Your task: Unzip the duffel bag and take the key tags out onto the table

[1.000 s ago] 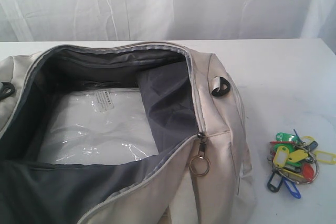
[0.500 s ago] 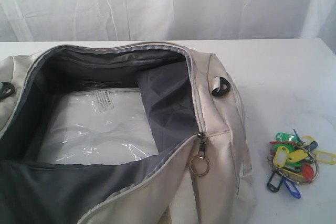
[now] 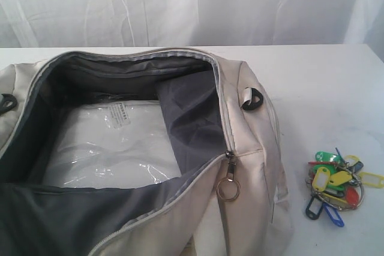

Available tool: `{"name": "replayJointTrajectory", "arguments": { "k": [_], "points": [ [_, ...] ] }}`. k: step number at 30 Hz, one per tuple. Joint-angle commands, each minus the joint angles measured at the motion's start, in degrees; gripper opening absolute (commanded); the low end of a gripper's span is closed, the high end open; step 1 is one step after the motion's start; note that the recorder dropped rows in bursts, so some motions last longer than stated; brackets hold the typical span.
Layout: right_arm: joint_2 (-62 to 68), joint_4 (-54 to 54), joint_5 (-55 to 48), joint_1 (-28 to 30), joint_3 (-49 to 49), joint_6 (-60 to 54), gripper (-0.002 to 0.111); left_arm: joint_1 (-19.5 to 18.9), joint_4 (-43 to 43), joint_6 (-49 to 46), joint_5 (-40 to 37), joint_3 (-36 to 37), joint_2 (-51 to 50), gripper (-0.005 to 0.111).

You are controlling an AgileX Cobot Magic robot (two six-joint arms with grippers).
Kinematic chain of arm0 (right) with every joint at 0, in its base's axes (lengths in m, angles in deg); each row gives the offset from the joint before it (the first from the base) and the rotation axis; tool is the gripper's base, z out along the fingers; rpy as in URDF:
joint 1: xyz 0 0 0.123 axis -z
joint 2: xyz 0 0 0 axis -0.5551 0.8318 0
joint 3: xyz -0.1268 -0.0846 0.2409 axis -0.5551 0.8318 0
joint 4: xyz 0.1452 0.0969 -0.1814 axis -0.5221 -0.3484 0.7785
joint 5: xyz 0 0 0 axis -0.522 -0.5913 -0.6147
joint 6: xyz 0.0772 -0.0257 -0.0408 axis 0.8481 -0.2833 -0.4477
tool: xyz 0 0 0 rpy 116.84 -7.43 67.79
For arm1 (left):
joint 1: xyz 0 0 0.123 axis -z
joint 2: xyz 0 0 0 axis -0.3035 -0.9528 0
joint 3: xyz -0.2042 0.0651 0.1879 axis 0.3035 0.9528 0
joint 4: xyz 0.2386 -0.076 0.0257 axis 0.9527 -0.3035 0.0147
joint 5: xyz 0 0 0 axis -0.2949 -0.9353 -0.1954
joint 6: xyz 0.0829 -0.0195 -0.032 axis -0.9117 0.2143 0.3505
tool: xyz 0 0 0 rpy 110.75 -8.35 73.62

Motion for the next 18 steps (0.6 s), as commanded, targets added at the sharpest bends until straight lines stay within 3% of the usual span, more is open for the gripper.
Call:
{"name": "replayJointTrajectory", "arguments": {
  "k": [1, 5, 7, 13, 18],
  "points": [
    [-0.3, -3.2, 4.5, 0.5, 2.4, -0.4, 0.0, 0.1, -0.1, -0.1, -0.3, 0.2, 0.6, 0.0],
    [-0.3, -6.7, 11.5, 0.5, 7.1, -1.7, 0.0, 0.1, -0.1, -0.1, -0.3, 0.2, 0.6, 0.0],
    [-0.3, -15.3, 11.3, 0.5, 8.9, -6.8, 0.0, 0.1, -0.1, -0.1, -0.3, 0.2, 0.6, 0.0],
    [-0.3, -38.8, 11.4, 0.5, 11.7, -38.0, 0.0, 0.1, -0.1, -0.1, -0.3, 0.2, 0.6, 0.0],
    [-0.3, -41.0, 13.8, 0.5, 13.7, -42.1, 0.0, 0.1, -0.1, -0.1, -0.3, 0.2, 0.6, 0.0]
  ]
}}
